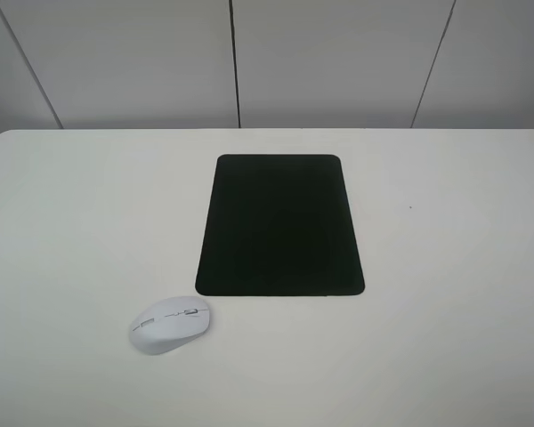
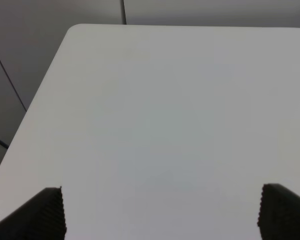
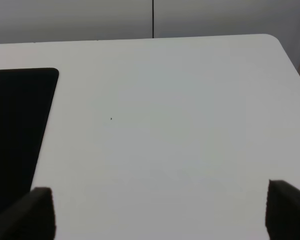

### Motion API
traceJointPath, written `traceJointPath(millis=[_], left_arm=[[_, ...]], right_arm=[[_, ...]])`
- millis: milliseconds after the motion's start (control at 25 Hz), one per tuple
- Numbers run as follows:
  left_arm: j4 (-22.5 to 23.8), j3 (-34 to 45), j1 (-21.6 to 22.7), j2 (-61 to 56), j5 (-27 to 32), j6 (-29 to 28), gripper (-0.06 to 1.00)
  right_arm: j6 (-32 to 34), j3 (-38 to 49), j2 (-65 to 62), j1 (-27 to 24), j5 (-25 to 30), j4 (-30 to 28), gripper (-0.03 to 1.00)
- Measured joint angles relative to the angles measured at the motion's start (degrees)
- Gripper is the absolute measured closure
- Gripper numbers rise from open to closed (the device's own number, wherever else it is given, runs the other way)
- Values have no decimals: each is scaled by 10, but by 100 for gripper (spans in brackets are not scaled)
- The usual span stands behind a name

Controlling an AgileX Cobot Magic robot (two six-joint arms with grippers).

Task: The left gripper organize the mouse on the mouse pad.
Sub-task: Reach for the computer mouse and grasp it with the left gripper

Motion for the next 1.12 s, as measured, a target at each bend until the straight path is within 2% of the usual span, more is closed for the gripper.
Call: traceJointPath(millis=[1120], left_arm=[[0, 0, 0, 0, 0, 0, 16]], right_arm=[[0, 0, 0, 0, 0, 0, 14]])
